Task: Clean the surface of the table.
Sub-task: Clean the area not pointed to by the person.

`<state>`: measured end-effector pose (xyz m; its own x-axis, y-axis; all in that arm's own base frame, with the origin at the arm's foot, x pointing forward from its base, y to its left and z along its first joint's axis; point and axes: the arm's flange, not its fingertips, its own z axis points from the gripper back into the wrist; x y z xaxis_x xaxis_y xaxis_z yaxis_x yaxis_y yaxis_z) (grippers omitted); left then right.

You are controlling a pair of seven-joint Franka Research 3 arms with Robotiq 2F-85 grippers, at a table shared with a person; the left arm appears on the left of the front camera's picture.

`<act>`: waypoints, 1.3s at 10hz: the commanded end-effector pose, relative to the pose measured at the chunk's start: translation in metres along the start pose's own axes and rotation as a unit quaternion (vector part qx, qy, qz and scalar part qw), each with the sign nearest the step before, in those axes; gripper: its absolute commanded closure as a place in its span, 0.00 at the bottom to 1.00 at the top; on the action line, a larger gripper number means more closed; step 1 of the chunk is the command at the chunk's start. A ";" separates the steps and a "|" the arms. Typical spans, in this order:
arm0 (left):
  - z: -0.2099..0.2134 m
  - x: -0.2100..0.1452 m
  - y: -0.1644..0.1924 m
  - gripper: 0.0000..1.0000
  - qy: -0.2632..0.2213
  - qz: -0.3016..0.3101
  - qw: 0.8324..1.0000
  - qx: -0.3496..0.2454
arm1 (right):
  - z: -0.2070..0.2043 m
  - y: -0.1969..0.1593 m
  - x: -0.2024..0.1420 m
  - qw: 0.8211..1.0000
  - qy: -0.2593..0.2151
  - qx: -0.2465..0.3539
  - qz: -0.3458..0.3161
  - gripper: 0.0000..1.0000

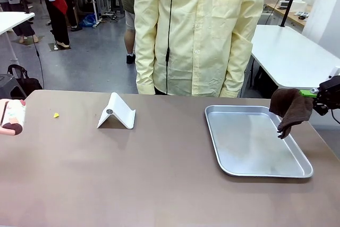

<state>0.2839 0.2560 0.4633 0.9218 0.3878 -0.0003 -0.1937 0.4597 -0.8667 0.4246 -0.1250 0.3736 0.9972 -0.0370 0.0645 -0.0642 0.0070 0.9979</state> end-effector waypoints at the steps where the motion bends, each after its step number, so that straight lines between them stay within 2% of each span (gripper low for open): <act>1: -0.011 0.020 -0.006 0.79 -0.010 -0.010 1.000 0.022 | -0.002 0.003 0.002 1.000 -0.003 -0.001 0.011 0.94; 2: -0.020 0.039 -0.010 0.79 -0.033 -0.006 0.998 0.047 | -0.002 0.003 0.002 1.000 -0.003 -0.001 0.011 0.94; 3: -0.030 0.066 -0.014 0.79 -0.026 0.012 0.998 0.062 | -0.002 0.003 0.002 1.000 -0.003 -0.001 0.011 0.94; 5: -0.047 0.113 -0.015 0.79 -0.042 0.041 0.995 0.086 | -0.002 0.003 0.002 1.000 -0.003 -0.001 0.011 0.94; 6: -0.063 0.135 -0.010 0.79 -0.050 0.053 0.990 0.118 | -0.002 0.003 0.002 1.000 -0.003 -0.001 0.011 0.94; 10: -0.085 0.170 0.004 0.79 -0.103 0.071 0.980 0.155 | -0.002 0.003 0.002 1.000 -0.003 -0.001 0.011 0.94; 13: -0.101 0.177 0.014 0.79 -0.094 0.084 0.977 0.171 | -0.002 0.003 0.002 1.000 -0.003 -0.001 0.011 0.94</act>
<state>0.4748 0.2570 0.4023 0.8081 0.5890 0.0081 -0.4445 0.6188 -0.6477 0.4247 -0.1246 0.3735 0.9973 -0.0365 0.0642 -0.0640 0.0070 0.9979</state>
